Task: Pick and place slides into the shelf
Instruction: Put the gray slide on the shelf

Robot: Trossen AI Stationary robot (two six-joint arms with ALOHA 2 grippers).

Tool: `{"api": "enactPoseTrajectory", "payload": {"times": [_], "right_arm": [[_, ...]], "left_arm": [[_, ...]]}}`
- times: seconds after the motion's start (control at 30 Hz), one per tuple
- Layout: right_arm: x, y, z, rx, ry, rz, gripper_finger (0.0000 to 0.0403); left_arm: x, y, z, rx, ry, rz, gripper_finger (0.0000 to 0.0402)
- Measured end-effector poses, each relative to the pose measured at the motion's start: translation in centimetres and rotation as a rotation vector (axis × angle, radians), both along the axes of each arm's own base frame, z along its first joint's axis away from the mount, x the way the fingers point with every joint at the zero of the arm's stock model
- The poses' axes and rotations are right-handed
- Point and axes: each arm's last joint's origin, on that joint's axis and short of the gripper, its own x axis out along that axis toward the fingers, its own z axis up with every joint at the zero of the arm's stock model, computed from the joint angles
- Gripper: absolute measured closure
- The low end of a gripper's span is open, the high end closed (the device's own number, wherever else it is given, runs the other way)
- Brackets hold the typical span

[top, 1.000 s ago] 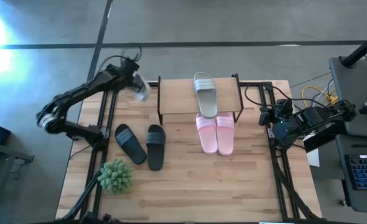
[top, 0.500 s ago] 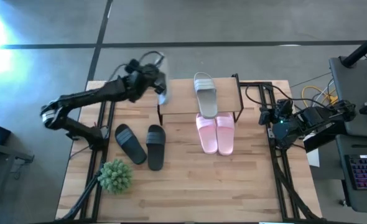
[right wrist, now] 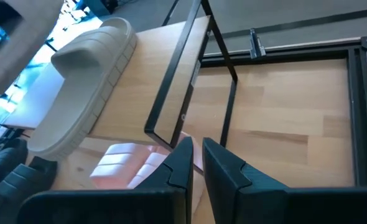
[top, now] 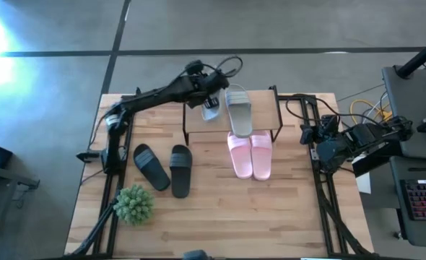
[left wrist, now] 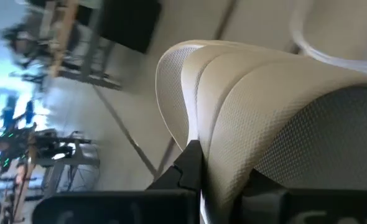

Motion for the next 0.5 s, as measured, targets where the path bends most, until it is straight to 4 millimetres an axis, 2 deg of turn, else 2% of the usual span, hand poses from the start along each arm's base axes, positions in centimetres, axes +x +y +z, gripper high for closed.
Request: {"api": "enactPoseTrajectory", "payload": {"times": [0.2,0.5], "right_arm": [[0.0,0.0,0.0,-0.003,0.003,0.003,0.0374],[0.1,0.0,-0.1,-0.007,0.011,0.004,0.0374]], "left_arm": [[1.3,-1.1,-0.4,-0.061,0.043,-0.061,0.0402],[1.4,-1.9,-2.5,-0.103,0.13,-0.061,0.0402]]}}
